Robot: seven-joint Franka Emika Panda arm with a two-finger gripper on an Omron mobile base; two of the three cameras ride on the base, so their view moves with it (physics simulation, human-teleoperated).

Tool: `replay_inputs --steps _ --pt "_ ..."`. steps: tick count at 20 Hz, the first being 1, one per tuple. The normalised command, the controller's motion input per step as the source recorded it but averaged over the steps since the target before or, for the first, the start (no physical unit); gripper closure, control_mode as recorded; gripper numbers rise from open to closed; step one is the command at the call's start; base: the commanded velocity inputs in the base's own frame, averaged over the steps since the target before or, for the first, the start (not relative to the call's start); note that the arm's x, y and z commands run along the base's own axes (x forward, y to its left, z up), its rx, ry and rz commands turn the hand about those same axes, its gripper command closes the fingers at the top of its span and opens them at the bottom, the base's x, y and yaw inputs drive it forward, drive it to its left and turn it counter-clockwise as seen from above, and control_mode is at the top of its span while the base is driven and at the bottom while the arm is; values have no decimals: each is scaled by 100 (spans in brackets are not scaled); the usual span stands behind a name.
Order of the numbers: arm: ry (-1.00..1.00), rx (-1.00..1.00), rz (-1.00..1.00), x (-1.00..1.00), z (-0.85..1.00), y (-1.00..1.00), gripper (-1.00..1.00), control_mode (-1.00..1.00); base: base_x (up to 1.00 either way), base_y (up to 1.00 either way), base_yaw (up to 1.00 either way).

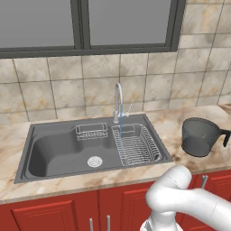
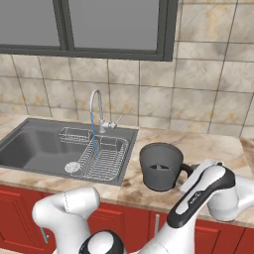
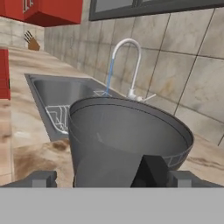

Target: Turn on the sink faucet and place the jug under the water for a few seconds to fill it up.

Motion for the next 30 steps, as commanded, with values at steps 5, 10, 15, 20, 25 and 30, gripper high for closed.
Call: replay_inputs --steps 5,10,15,20,25,30 --pt "-2 0 2 2 6 -8 -100 -100 0 0 0" --pt "0 0 2 28 0 0 -100 -100 0 0 0" --pt "0 0 1 37 0 0 -100 -100 0 0 0" --pt "2 0 2 26 -14 0 -100 -100 0 0 0" --pt "3 0 5 3 -41 0 -100 -100 0 0 0" --pt "1 0 6 0 -37 0 -100 -100 0 0 0"
